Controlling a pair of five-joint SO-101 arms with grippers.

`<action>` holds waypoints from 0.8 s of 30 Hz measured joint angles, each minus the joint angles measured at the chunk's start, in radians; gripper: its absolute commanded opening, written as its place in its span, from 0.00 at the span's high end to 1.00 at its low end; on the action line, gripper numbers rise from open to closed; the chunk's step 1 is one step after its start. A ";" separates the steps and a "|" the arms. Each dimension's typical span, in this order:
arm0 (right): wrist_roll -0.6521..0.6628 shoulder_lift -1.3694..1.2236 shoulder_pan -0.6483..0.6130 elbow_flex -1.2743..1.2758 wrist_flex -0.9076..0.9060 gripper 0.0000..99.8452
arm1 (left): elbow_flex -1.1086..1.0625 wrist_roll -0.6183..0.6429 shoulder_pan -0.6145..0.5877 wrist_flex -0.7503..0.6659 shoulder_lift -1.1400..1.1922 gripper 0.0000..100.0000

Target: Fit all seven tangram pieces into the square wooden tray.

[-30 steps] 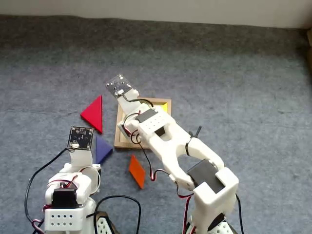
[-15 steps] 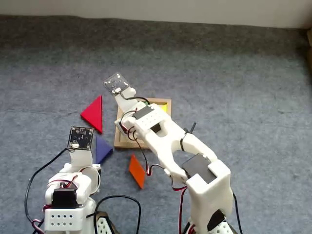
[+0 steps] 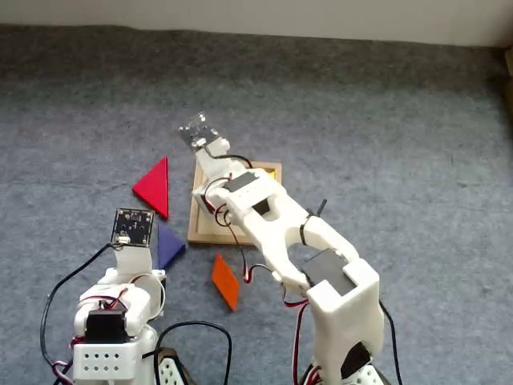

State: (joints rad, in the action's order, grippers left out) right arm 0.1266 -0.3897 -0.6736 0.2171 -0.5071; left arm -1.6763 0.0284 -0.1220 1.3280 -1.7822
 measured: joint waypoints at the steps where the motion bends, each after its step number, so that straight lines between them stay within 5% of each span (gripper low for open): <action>1: 0.000 0.000 0.005 0.000 0.008 0.98 | 0.000 0.000 0.000 0.000 0.000 0.95; 12: 0.000 0.035 0.017 0.002 0.018 0.98 | 0.000 0.000 0.000 0.000 0.000 0.95; 24: 0.000 0.624 0.035 0.368 -0.012 0.98 | 0.000 0.000 0.000 0.000 0.000 0.95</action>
State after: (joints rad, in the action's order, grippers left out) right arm 0.1266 0.2348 -0.6383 0.5854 -0.5194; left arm -1.6763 0.0284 -0.1220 1.3280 -1.7822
